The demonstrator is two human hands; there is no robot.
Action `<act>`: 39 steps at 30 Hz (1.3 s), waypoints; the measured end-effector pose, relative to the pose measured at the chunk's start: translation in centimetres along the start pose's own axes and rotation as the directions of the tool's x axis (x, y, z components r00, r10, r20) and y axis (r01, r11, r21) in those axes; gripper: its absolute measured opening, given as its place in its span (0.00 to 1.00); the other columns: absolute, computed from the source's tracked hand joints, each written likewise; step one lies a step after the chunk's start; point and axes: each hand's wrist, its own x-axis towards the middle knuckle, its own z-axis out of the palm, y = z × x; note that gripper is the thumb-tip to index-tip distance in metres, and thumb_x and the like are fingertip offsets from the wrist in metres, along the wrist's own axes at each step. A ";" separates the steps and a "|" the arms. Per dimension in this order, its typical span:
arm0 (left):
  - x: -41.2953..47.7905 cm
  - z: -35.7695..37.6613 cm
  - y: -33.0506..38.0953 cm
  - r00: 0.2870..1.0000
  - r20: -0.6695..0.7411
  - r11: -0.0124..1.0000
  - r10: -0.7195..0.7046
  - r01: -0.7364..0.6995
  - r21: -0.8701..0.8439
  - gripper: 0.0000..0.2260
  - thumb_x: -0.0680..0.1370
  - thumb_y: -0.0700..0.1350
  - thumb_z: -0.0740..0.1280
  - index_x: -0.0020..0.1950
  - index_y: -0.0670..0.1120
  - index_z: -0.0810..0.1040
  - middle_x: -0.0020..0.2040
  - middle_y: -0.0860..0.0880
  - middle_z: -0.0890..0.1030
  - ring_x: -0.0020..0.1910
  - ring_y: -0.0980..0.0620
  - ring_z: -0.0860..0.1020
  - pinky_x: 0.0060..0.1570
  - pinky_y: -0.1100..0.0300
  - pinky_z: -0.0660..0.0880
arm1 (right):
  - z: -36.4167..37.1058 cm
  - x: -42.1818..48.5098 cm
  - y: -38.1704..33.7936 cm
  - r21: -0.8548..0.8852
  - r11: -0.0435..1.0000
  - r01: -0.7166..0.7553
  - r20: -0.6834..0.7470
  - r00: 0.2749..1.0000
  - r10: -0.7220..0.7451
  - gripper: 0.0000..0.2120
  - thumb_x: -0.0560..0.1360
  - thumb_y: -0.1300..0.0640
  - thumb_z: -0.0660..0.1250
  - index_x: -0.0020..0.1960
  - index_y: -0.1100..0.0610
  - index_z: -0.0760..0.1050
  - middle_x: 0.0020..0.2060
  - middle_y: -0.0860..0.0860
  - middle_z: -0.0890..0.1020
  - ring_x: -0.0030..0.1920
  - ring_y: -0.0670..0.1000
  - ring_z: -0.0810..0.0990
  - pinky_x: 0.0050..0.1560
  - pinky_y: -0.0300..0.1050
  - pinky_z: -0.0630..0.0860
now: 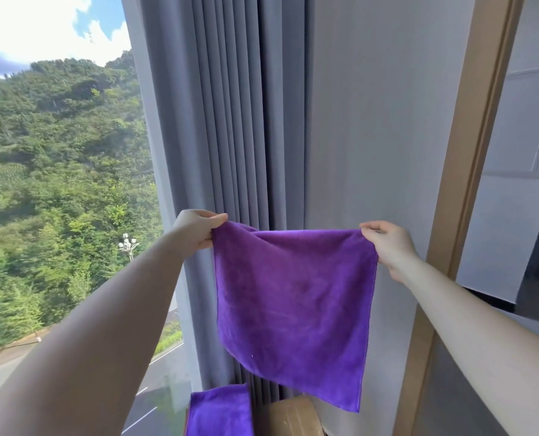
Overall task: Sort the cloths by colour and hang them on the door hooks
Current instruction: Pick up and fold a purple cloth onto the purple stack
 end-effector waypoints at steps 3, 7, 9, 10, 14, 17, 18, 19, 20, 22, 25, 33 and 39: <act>0.1 -0.8 0.4 0.998 0.066 0.990 0.011 -0.001 -0.142 0.14 0.79 0.43 0.73 0.61 0.37 0.82 0.53 0.40 0.84 0.49 0.48 0.83 0.46 0.58 0.83 | -1.1 0.2 -0.5 -0.063 0.997 0.045 -0.033 0.998 -0.047 0.05 0.79 0.58 0.71 0.45 0.50 0.82 0.44 0.51 0.84 0.46 0.52 0.80 0.51 0.52 0.80; -0.3 -1.1 1.0 0.996 0.084 0.984 0.037 -0.022 -0.177 0.06 0.79 0.36 0.72 0.55 0.43 0.84 0.53 0.42 0.84 0.52 0.49 0.80 0.56 0.58 0.78 | -1.8 0.3 -1.5 0.061 0.998 -0.002 -0.021 1.000 0.003 0.06 0.79 0.58 0.72 0.43 0.52 0.81 0.41 0.52 0.83 0.44 0.52 0.79 0.52 0.54 0.81; -0.5 -1.0 1.2 0.994 0.097 0.986 0.047 -0.030 -0.166 0.08 0.78 0.35 0.72 0.53 0.45 0.84 0.53 0.43 0.84 0.50 0.51 0.80 0.54 0.60 0.78 | -2.0 0.6 -1.7 0.113 0.993 -0.039 -0.007 0.999 0.040 0.03 0.79 0.58 0.72 0.45 0.54 0.82 0.43 0.54 0.83 0.44 0.52 0.80 0.56 0.55 0.80; -0.6 -0.9 1.3 0.993 0.104 0.984 0.047 -0.029 -0.175 0.09 0.78 0.34 0.71 0.55 0.45 0.84 0.54 0.44 0.84 0.50 0.51 0.80 0.52 0.62 0.80 | -2.2 0.7 -1.9 0.150 0.987 -0.059 0.003 0.998 0.059 0.01 0.79 0.59 0.72 0.48 0.55 0.82 0.43 0.54 0.83 0.43 0.52 0.80 0.56 0.55 0.81; -0.8 -1.2 1.3 0.991 0.126 0.978 0.053 -0.026 -0.206 0.11 0.78 0.36 0.72 0.60 0.41 0.82 0.57 0.42 0.85 0.57 0.47 0.83 0.48 0.62 0.83 | -2.9 1.0 -2.6 0.228 0.970 -0.087 0.093 0.993 0.067 0.11 0.76 0.64 0.73 0.58 0.59 0.81 0.46 0.53 0.85 0.43 0.49 0.83 0.45 0.40 0.83; -1.0 -1.5 1.2 0.989 0.134 0.980 0.056 -0.028 -0.197 0.14 0.79 0.39 0.73 0.63 0.38 0.81 0.58 0.40 0.85 0.58 0.45 0.84 0.44 0.62 0.83 | -3.2 1.0 -3.0 0.171 0.984 -0.051 0.111 0.993 0.032 0.16 0.75 0.69 0.73 0.60 0.58 0.79 0.48 0.53 0.84 0.44 0.49 0.82 0.44 0.37 0.81; -1.1 -1.4 1.2 0.990 0.130 0.981 0.060 -0.034 -0.192 0.14 0.79 0.39 0.73 0.64 0.38 0.81 0.58 0.40 0.84 0.57 0.45 0.83 0.43 0.63 0.83 | -3.2 1.1 -3.1 0.153 0.988 -0.035 0.099 0.995 0.020 0.16 0.75 0.69 0.72 0.61 0.59 0.79 0.48 0.54 0.84 0.44 0.49 0.82 0.45 0.38 0.79; -1.1 -1.3 1.2 0.990 0.124 0.982 0.066 -0.042 -0.182 0.14 0.79 0.38 0.73 0.64 0.37 0.81 0.58 0.40 0.84 0.55 0.46 0.83 0.43 0.63 0.83 | -3.2 1.1 -3.1 0.135 0.991 -0.021 0.089 0.996 0.009 0.16 0.75 0.69 0.72 0.61 0.59 0.79 0.49 0.54 0.83 0.45 0.49 0.82 0.46 0.39 0.78; -1.1 -1.2 1.3 0.990 0.119 0.984 0.073 -0.052 -0.170 0.14 0.79 0.37 0.72 0.64 0.38 0.81 0.58 0.40 0.84 0.53 0.47 0.83 0.44 0.63 0.83 | -3.2 1.2 -3.2 0.129 0.992 -0.012 0.082 0.997 0.001 0.16 0.75 0.69 0.73 0.60 0.59 0.80 0.49 0.54 0.84 0.45 0.49 0.82 0.47 0.40 0.78; -1.2 -0.8 1.4 0.990 0.104 0.988 0.092 -0.078 -0.135 0.15 0.78 0.36 0.73 0.64 0.39 0.81 0.57 0.41 0.84 0.50 0.48 0.82 0.45 0.64 0.83 | -3.2 1.3 -3.5 0.133 0.991 -0.001 0.079 0.997 -0.009 0.14 0.75 0.67 0.73 0.59 0.58 0.81 0.48 0.53 0.84 0.44 0.48 0.83 0.47 0.40 0.78; -1.1 -0.9 1.6 0.992 0.065 0.991 0.107 -0.101 -0.082 0.13 0.77 0.36 0.74 0.62 0.40 0.82 0.54 0.41 0.84 0.46 0.49 0.82 0.43 0.65 0.83 | -3.6 1.5 -3.8 0.105 0.994 0.030 0.078 0.996 -0.039 0.12 0.76 0.64 0.74 0.58 0.55 0.81 0.48 0.52 0.85 0.45 0.47 0.83 0.45 0.38 0.78; -0.4 -1.1 1.6 0.985 -0.007 0.916 0.171 -0.157 0.368 0.03 0.74 0.42 0.77 0.42 0.49 0.86 0.40 0.44 0.83 0.39 0.48 0.80 0.32 0.63 0.72 | -4.2 1.5 -4.1 -0.030 0.999 0.042 0.061 0.997 -0.040 0.05 0.76 0.65 0.73 0.50 0.58 0.82 0.46 0.56 0.84 0.44 0.51 0.83 0.46 0.40 0.82; -0.2 -1.2 1.8 0.979 0.031 0.887 0.203 -0.197 0.417 0.06 0.75 0.47 0.77 0.40 0.47 0.86 0.38 0.46 0.86 0.41 0.49 0.87 0.25 0.67 0.67 | -4.9 2.3 -3.9 -0.139 0.984 0.111 -0.005 0.994 -0.113 0.05 0.76 0.62 0.74 0.45 0.53 0.83 0.42 0.52 0.85 0.42 0.50 0.82 0.47 0.44 0.78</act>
